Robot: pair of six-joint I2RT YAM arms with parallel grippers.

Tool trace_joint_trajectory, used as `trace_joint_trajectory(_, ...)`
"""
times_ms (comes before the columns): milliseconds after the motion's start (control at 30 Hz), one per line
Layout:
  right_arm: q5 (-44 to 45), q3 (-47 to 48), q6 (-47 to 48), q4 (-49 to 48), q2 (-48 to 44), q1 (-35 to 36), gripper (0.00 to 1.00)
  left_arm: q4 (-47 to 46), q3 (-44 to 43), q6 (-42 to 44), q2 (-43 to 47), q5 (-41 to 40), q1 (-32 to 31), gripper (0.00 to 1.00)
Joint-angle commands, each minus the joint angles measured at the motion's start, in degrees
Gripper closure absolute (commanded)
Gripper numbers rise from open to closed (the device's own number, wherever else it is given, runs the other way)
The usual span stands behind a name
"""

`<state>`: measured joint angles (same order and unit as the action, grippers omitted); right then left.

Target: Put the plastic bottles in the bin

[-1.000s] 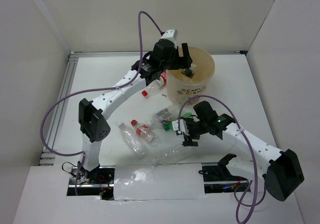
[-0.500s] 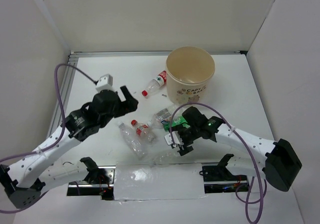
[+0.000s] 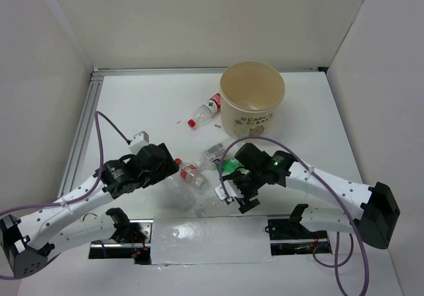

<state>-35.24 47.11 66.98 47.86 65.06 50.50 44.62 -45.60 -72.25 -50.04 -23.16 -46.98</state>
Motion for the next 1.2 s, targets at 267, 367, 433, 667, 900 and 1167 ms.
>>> trace_joint_trajectory(267, 10.0, -14.4, -16.7, -18.8, 0.6, 1.6, 0.17, -2.3, 4.6, -3.9, 1.0, 0.7, -0.7, 0.01)
trace_joint_trajectory(367, 14.4, -15.6, -21.3, -26.7, 2.3, 1.6, 0.19, -2.9, 5.6, -3.9, 2.7, 0.7, -0.7, 0.01)
trace_joint_trajectory(433, 15.6, -16.3, -21.4, -29.1, 3.7, 1.6, 0.19, -2.9, 6.2, -3.9, 3.5, 0.7, -0.7, 0.01)
trace_joint_trajectory(667, 12.8, -15.0, -18.1, -22.8, 3.1, 1.6, 0.51, -5.7, 8.3, -3.2, 3.6, 2.4, -0.7, 0.01)
trace_joint_trajectory(900, 8.0, -1.3, -19.1, -14.5, -11.1, 0.0, 0.74, -6.3, 8.3, -1.3, 4.1, 2.4, -0.7, 0.01)
trace_joint_trajectory(1167, 17.3, 11.0, -20.2, -23.1, -12.8, -11.7, 0.76, -8.5, 11.8, -3.6, 2.7, 2.4, -1.3, 0.01)
